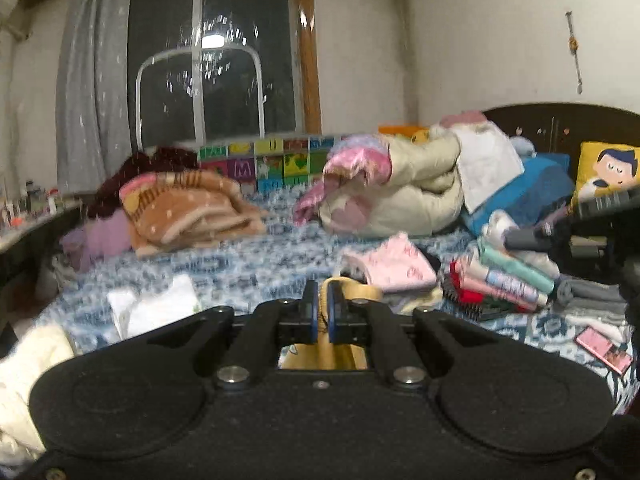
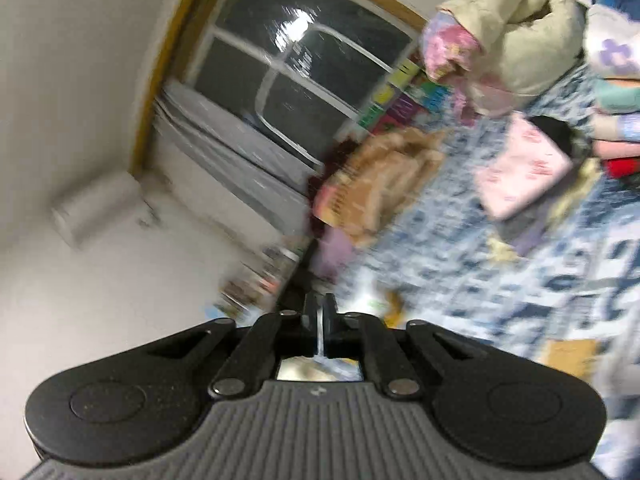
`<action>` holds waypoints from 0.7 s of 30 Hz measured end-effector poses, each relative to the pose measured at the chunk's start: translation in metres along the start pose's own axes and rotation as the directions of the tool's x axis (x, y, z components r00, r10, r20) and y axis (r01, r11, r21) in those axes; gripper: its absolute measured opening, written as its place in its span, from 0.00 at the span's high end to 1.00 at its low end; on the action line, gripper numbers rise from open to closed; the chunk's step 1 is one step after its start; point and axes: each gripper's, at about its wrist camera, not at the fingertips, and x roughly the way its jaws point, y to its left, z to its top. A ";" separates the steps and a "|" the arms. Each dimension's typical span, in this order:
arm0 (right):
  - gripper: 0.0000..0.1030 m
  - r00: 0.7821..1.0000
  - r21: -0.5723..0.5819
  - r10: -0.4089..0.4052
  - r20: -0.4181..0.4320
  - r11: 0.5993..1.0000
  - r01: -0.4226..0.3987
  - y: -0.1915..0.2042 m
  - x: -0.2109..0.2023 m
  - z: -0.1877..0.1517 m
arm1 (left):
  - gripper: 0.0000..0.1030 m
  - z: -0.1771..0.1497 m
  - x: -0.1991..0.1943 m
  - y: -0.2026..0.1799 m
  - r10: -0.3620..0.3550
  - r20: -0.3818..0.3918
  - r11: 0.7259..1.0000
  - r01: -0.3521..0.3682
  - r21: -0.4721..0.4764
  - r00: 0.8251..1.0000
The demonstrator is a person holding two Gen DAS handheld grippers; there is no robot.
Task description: Fold clothes
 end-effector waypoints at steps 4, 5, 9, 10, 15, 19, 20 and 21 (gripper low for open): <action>0.58 0.983 -0.195 -0.123 -0.140 0.976 0.094 -0.018 0.026 -0.033 | 0.97 -0.022 0.006 0.007 -0.001 -0.053 1.000 0.002 0.009 0.999; 0.38 0.975 -0.239 -0.143 -0.172 0.966 0.100 -0.020 0.034 -0.043 | 0.97 -0.027 0.005 0.007 -0.005 -0.060 1.000 0.006 0.020 0.998; 0.31 0.939 -0.410 -0.202 -0.280 0.909 0.074 -0.027 0.074 -0.080 | 0.97 -0.048 0.001 0.019 0.012 -0.113 0.999 -0.008 0.034 0.994; 0.31 0.930 -0.451 -0.214 -0.300 0.891 0.059 -0.027 0.085 -0.089 | 0.97 -0.054 0.001 0.024 0.022 -0.131 0.999 -0.018 0.031 0.991; 0.31 0.889 -0.643 -0.259 -0.377 0.764 -0.050 -0.020 0.135 -0.128 | 0.97 -0.085 0.001 0.048 0.067 -0.212 0.998 -0.069 -0.001 0.975; 0.32 0.847 -0.733 -0.273 -0.455 0.655 -0.182 -0.011 0.173 -0.151 | 0.97 -0.107 -0.004 0.066 0.093 -0.254 0.994 -0.103 -0.028 0.963; 0.32 0.835 -0.743 -0.276 -0.475 0.634 -0.213 -0.009 0.182 -0.155 | 0.97 -0.111 -0.004 0.071 0.098 -0.262 0.993 -0.112 -0.037 0.960; 0.33 0.824 -0.738 -0.273 -0.496 0.632 -0.235 -0.008 0.189 -0.157 | 0.97 -0.115 -0.005 0.075 0.103 -0.269 0.992 -0.119 -0.045 0.958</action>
